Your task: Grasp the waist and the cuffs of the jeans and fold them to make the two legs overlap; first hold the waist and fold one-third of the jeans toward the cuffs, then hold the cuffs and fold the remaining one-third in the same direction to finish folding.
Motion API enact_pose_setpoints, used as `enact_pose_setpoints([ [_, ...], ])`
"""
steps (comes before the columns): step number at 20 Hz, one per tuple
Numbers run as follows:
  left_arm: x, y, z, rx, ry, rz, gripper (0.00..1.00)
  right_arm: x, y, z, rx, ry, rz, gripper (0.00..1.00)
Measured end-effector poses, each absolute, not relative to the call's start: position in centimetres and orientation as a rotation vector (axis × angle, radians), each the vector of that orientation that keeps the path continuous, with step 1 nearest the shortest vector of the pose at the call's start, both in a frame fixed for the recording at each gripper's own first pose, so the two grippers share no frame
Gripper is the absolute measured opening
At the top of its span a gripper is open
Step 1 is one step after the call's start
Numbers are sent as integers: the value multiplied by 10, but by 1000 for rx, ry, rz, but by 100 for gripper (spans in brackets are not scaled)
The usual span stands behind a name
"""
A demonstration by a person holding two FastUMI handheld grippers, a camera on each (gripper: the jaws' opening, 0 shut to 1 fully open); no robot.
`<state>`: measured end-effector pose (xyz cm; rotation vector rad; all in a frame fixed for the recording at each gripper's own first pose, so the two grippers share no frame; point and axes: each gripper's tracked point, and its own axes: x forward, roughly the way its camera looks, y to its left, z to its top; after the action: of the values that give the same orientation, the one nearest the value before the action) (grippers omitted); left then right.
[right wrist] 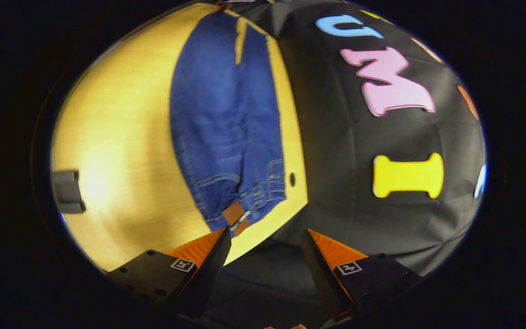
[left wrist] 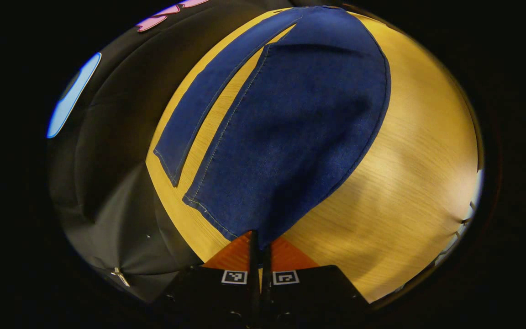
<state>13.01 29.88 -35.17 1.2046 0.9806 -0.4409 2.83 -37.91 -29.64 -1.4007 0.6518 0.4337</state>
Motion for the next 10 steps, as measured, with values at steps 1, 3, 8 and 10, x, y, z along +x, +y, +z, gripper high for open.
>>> enact_pose_setpoints([
  [1,130,298,-352,1205,980,-439,6,25,-381,-312,-1430,687,481,95],
  [3,130,299,-352,1205,977,-431,6,26,-385,-335,-1482,728,543,95],
  [8,131,300,-352,1195,958,-413,6,30,-403,-375,-1548,829,596,97],
  [10,131,299,-351,1195,951,-405,6,45,-396,-376,-1551,787,592,95],
])
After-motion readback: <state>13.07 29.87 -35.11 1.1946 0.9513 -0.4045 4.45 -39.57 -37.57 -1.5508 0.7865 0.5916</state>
